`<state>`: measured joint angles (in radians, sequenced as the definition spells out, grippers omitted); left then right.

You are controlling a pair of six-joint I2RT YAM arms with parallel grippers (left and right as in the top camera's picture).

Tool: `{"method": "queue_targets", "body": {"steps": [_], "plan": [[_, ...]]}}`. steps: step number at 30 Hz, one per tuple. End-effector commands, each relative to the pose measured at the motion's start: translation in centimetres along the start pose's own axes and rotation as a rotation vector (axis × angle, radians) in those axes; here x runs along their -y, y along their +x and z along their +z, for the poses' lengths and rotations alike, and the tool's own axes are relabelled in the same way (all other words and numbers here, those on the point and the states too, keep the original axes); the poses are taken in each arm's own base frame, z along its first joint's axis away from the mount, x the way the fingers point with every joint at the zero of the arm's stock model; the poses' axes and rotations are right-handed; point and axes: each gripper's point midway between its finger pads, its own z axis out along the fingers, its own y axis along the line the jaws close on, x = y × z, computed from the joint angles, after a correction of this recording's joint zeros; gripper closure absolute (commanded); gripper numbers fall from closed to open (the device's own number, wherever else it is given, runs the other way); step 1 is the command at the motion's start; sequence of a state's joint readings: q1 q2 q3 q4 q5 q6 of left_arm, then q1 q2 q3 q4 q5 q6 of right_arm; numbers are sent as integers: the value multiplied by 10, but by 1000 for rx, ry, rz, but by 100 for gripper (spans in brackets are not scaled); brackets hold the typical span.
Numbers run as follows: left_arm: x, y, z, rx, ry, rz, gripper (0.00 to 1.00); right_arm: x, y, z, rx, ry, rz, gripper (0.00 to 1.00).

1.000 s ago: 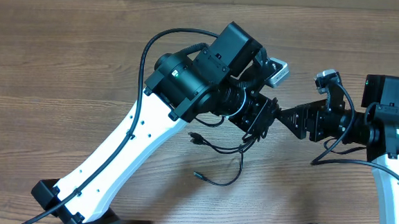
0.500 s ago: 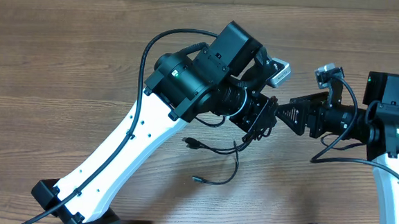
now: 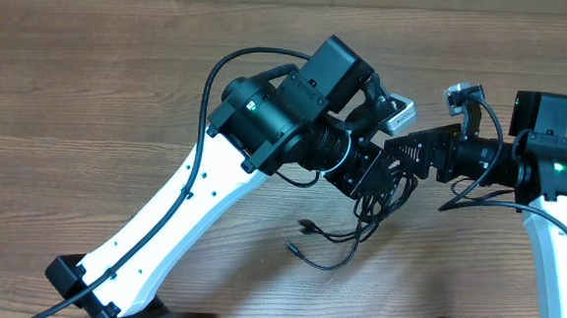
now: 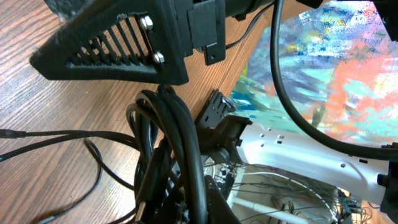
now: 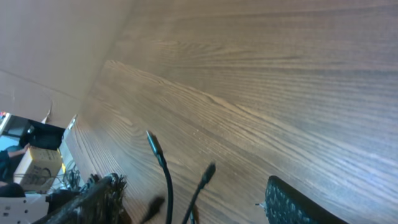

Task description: Untangle cables

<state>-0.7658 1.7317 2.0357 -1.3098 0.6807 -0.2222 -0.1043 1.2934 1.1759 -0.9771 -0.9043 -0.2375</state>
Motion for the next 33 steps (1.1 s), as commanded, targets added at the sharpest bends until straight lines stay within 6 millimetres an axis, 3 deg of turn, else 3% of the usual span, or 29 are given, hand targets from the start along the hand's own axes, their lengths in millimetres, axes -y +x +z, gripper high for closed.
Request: {"method": "queue_targets", "body": {"steps": [1, 4, 6, 9, 13, 16, 17, 21, 27, 31, 33], "plan": [[5, 2, -9, 12, -5, 91, 96, 6, 5, -1, -21, 38, 21, 29], [-25, 3, -19, 12, -113, 37, 96, 4, 15, -2, -52, 32, 33, 29], [-39, 4, -35, 15, -83, 20, 96, -3, 22, -4, -72, 14, 26, 28], [-30, 2, -51, 40, 67, 82, 96, -37, 29, -12, -55, -123, -122, 27], [-20, 6, -53, 31, 132, 112, 96, -81, 31, -27, 29, -302, -318, 21], [-4, 10, -48, 17, 187, 162, 96, -90, 29, -31, 63, -334, -382, 23], [-3, 10, -47, 13, 190, 166, 96, -90, 29, -31, 63, -333, -383, 32], [-4, 10, -47, 13, 180, 166, 96, -90, 29, -31, 66, -333, -400, 89], [-12, 8, -46, 19, 136, 160, 96, -90, 30, -31, 64, -334, -396, 96], [-62, 1, -47, 38, -157, -24, 96, -90, 31, -31, 61, -336, -389, 96], [-72, -2, -48, 55, -215, -47, 96, -92, 31, -32, 63, -343, -386, 96]]}}
